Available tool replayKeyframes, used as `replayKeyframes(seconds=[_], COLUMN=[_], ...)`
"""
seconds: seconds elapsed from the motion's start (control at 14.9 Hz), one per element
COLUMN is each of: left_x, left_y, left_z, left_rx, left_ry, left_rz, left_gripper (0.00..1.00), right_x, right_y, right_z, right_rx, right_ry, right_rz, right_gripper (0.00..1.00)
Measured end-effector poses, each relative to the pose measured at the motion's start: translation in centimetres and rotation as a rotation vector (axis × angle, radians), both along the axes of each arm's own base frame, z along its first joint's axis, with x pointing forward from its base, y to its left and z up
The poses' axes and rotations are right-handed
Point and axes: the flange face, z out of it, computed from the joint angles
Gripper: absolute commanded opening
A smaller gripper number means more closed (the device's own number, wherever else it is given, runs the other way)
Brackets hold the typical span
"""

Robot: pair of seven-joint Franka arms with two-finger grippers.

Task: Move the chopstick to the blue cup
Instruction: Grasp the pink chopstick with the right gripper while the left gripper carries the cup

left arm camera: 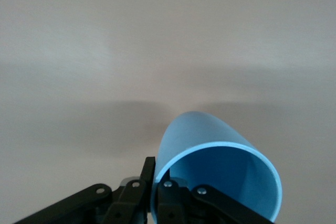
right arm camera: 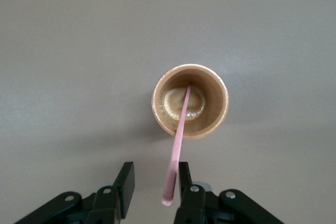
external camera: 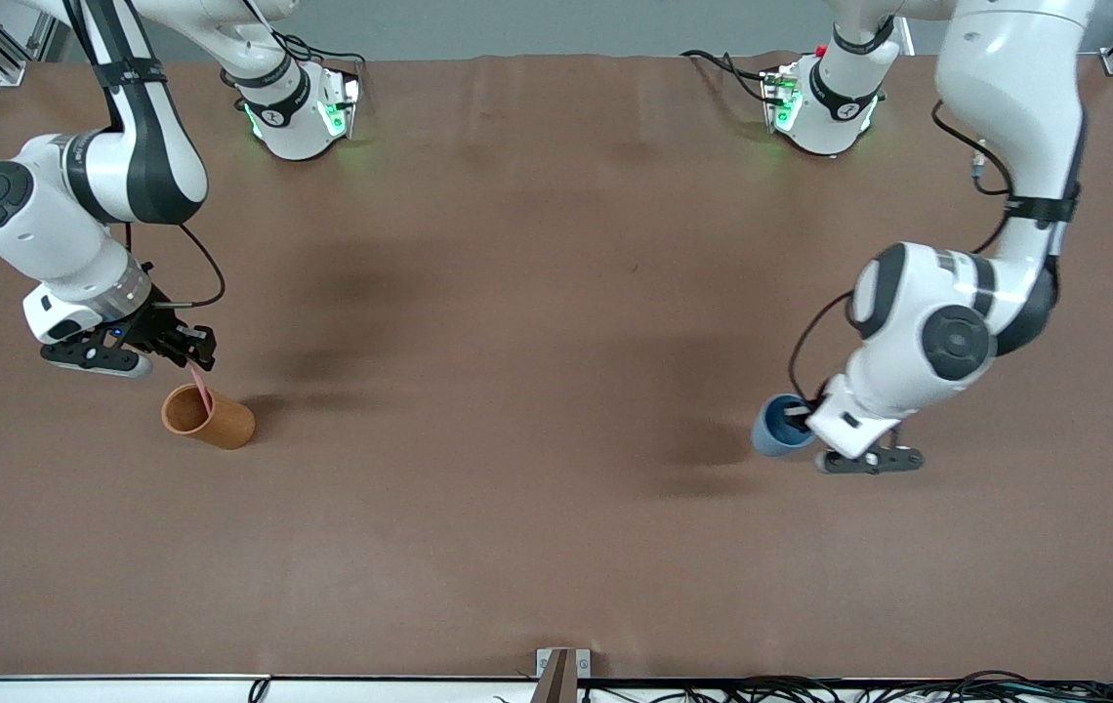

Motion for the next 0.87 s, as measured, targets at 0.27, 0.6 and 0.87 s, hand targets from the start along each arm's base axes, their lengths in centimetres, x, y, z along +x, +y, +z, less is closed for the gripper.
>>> replayKeyframes(seconds=[0.27, 0.6, 0.87], left_x=[-3.1, -7.3, -8.6], left_y=[-12.1, -24.1, -25.8], left_z=[0.9, -3.3, -6.2], left_rx=[-0.025, -0.03, -0.009], left_ry=[-0.014, 0.015, 0.041], left_rz=[0.128, 0.188, 0.175], left_gripper=[0.0, 0.0, 0.01], right_x=[-0.1, -0.2, -0.2], right_y=[-0.5, -0.7, -0.9], right_z=[0.0, -0.2, 0.0], right_rx=[0.0, 0.0, 0.0], right_ry=[0.001, 0.012, 0.011], right_rz=[-0.01, -0.012, -0.017], right_gripper=[0.27, 0.11, 0.05])
